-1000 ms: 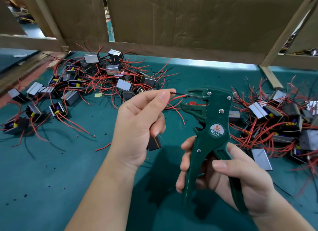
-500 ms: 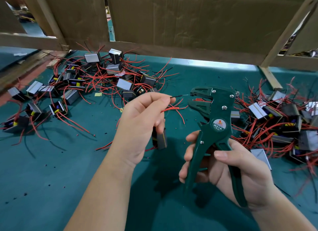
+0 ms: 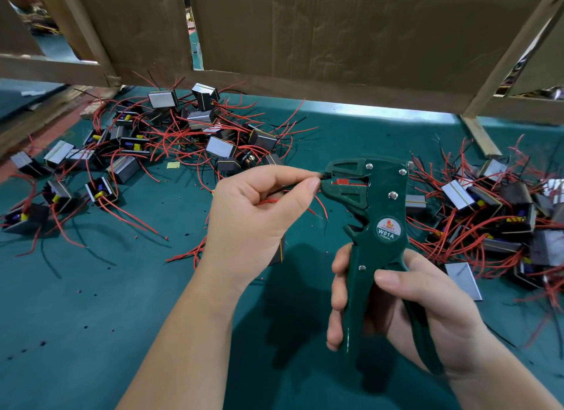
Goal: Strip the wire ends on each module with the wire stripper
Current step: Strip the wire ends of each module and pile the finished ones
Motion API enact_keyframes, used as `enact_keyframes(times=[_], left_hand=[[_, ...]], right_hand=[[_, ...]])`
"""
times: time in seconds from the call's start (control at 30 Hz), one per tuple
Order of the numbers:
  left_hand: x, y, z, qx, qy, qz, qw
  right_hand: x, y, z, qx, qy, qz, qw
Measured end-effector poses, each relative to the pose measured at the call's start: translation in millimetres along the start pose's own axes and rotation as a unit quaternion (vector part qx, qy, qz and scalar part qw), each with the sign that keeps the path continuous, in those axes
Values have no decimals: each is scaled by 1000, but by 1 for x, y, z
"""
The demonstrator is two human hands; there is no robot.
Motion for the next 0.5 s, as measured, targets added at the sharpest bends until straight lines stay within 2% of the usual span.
enact_keyframes(times=[0.5], left_hand=[[9, 0, -7, -55, 91, 39, 994]], right_hand=[[7, -2, -1, -15, -44, -38, 998]])
Point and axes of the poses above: each hand's wrist, its own y-axis towards the middle knuckle, its own x-axis out of the back of the hand, z = x × y, the point moved 6 cm from there along y, towards the middle knuckle, and after that the axes turned 10 degrees about y, right-handed, at the moved point
